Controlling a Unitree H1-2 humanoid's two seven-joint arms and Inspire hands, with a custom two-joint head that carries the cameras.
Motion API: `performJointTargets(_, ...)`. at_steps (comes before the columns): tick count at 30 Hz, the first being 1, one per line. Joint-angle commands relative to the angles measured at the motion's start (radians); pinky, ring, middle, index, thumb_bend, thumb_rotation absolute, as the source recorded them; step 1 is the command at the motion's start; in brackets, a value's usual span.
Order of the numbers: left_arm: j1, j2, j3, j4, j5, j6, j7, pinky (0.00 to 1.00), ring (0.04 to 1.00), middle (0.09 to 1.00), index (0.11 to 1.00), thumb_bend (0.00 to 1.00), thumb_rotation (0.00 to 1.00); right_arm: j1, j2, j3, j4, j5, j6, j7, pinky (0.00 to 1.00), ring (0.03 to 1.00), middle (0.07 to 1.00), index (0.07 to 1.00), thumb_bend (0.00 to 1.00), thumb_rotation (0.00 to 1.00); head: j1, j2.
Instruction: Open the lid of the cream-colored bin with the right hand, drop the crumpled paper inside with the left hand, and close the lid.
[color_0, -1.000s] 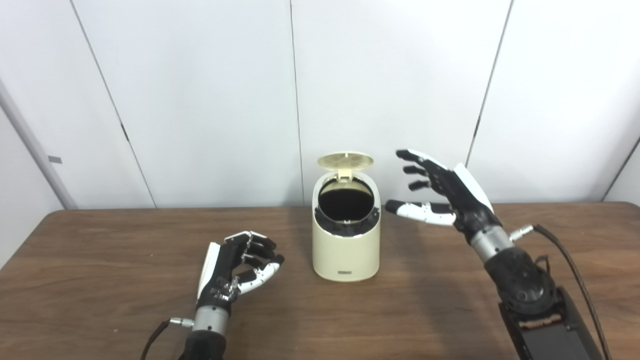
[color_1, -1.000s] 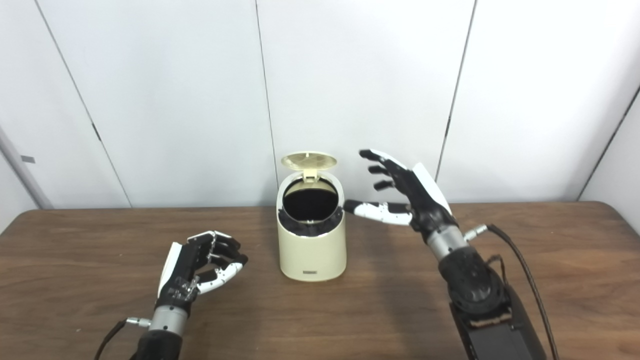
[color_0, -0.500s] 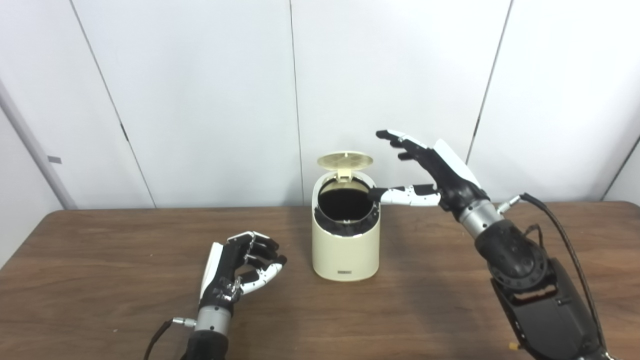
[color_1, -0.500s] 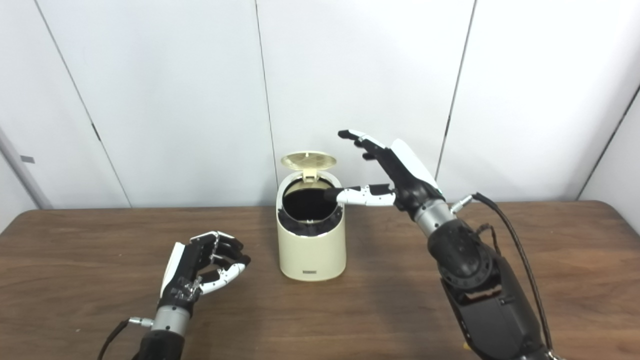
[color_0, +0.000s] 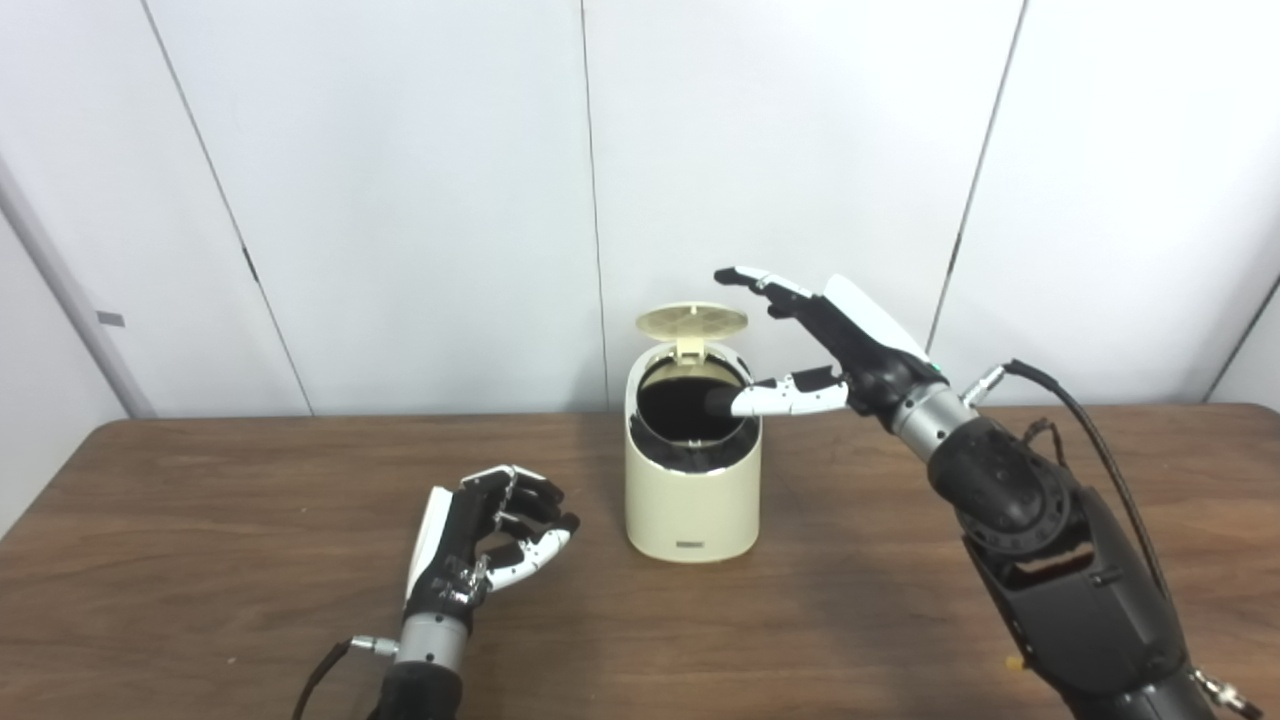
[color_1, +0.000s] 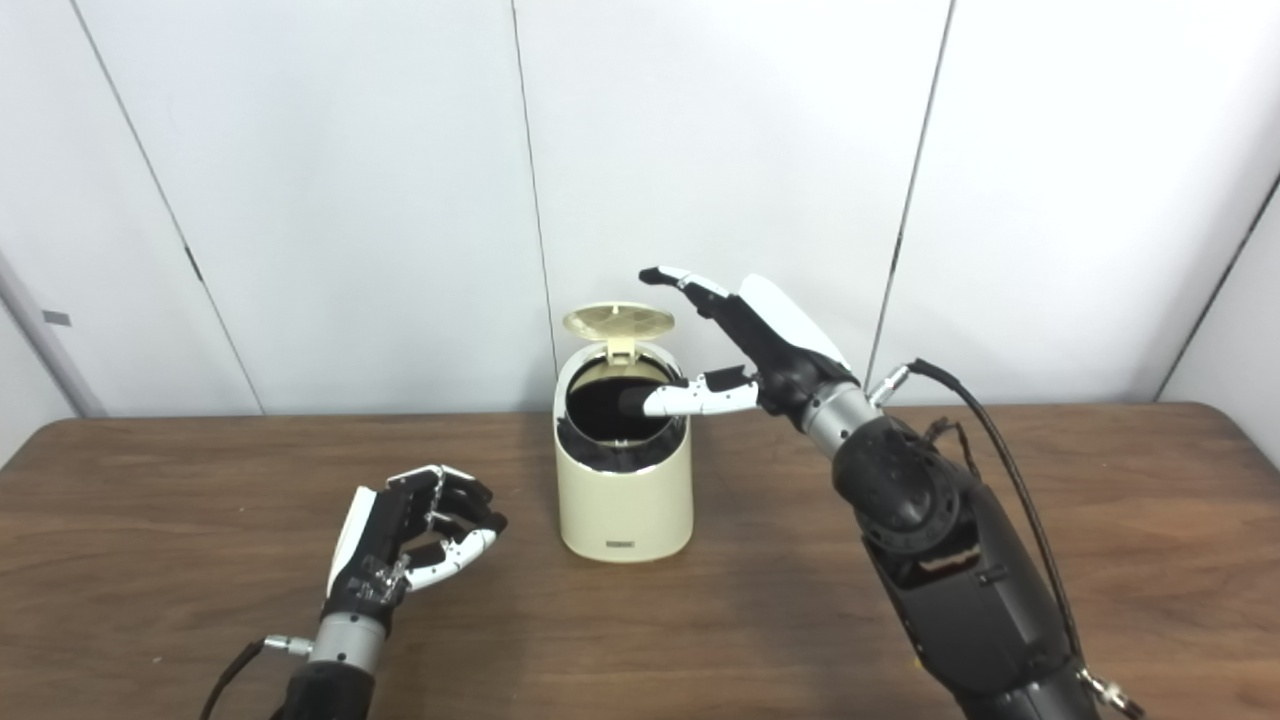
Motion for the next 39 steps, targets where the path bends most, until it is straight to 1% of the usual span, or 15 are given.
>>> performJointTargets(1,-0.043,0.0,0.0,-0.024,-0.002,-0.03,0.007,0.48,0.569,0.498,0.496,0.52,0.0,-0.07,-0.017,0.005,-0.006,-0.023,-0.021,-0.006,0.84,0.929,0.925,0.897,0.68,0.53,-0.001,0.003)
performJointTargets(7,-0.045,-0.001,0.002,-0.029,-0.001,-0.019,0.007,0.47,0.567,0.495,0.5,0.52,0.0,-0.083,-0.021,0.024,0.043,-0.033,-0.088,-0.008,0.79,0.887,0.893,0.869,0.7,0.51,0.004,0.007)
performJointTargets(14,-0.047,-0.006,0.004,-0.032,-0.006,-0.015,0.006,0.46,0.558,0.493,0.503,0.52,0.0,-0.089,-0.024,0.039,0.057,-0.046,-0.115,0.005,0.79,0.885,0.886,0.862,0.71,0.51,0.006,0.014)
performJointTargets(19,-0.049,-0.009,0.003,-0.034,-0.003,-0.016,0.008,0.47,0.562,0.493,0.503,0.52,0.0,-0.101,-0.052,0.059,0.055,-0.058,-0.153,0.03,0.78,0.884,0.886,0.868,0.69,0.53,0.008,0.019)
performJointTargets(21,-0.049,-0.009,0.001,-0.035,0.0,-0.018,0.007,0.46,0.554,0.492,0.505,0.52,0.0,-0.102,-0.066,0.067,0.043,-0.067,-0.164,0.041,0.77,0.868,0.87,0.857,0.7,0.53,0.01,0.02)
performJointTargets(24,-0.049,-0.01,0.002,-0.034,-0.002,-0.017,0.006,0.46,0.55,0.491,0.507,0.52,0.0,-0.099,-0.083,0.072,0.026,-0.068,-0.172,0.059,0.75,0.858,0.861,0.846,0.71,0.53,0.01,0.023)
performJointTargets(30,-0.047,-0.011,0.001,-0.032,0.0,-0.016,0.007,0.45,0.547,0.489,0.509,0.52,0.0,-0.087,-0.101,0.062,-0.005,-0.064,-0.176,0.089,0.75,0.849,0.852,0.829,0.71,0.53,0.014,0.028)
performJointTargets(31,-0.047,-0.011,0.001,-0.034,-0.002,-0.015,0.006,0.45,0.546,0.489,0.51,0.52,0.0,-0.084,-0.105,0.061,-0.011,-0.063,-0.175,0.096,0.75,0.849,0.85,0.827,0.71,0.53,0.016,0.036)
performJointTargets(35,-0.047,-0.013,0.002,-0.038,-0.003,-0.01,0.005,0.47,0.556,0.49,0.509,0.52,0.0,-0.075,-0.119,0.058,-0.034,-0.059,-0.168,0.124,0.77,0.867,0.857,0.826,0.7,0.54,0.016,0.036)
performJointTargets(36,-0.047,-0.013,0.002,-0.04,-0.002,-0.007,0.005,0.47,0.557,0.489,0.509,0.52,0.0,-0.074,-0.121,0.057,-0.039,-0.058,-0.169,0.128,0.78,0.868,0.855,0.824,0.7,0.55,0.017,0.043)
performJointTargets(39,-0.048,-0.014,0.0,-0.041,0.001,-0.008,0.006,0.46,0.554,0.489,0.509,0.52,0.0,-0.069,-0.128,0.057,-0.043,-0.062,-0.177,0.131,0.77,0.866,0.85,0.82,0.7,0.56,0.017,0.043)
